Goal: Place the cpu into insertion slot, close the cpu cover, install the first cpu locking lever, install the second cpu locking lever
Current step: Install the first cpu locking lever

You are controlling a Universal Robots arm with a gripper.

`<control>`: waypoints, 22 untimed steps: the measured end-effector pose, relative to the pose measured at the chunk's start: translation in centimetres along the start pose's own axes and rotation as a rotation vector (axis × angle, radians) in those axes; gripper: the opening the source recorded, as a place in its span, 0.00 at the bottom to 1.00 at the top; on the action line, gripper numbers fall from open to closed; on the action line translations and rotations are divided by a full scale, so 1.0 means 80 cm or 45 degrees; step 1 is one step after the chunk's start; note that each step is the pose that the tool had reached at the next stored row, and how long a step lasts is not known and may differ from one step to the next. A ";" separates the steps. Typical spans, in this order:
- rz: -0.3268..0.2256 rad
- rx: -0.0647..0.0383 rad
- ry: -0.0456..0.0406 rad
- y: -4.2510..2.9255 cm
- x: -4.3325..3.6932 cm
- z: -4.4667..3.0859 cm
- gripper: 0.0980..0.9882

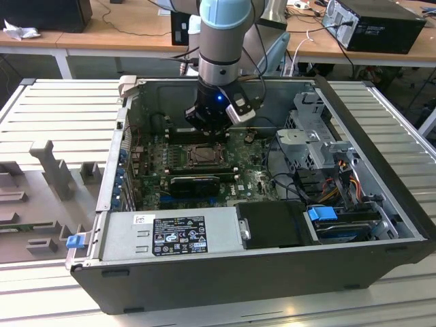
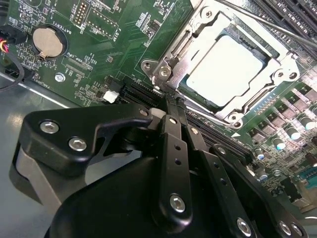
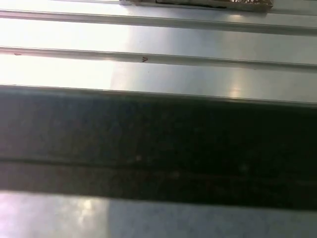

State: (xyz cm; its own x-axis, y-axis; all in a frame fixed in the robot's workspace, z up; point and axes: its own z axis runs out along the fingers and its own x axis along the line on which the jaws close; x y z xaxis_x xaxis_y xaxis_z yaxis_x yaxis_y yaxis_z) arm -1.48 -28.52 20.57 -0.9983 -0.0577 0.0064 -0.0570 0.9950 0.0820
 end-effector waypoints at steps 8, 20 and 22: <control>0.001 0.050 0.003 0.0028 0.000 0.0029 0.01; 0.000 0.007 0.001 0.0058 -0.001 -0.0072 0.01; 0.000 0.007 0.000 0.0068 -0.001 -0.0191 0.01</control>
State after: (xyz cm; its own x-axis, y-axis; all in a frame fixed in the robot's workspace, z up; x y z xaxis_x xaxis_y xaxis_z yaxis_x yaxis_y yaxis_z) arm -1.43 -28.09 22.14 -0.9983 -0.0578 0.0067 -0.0571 0.9954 0.0768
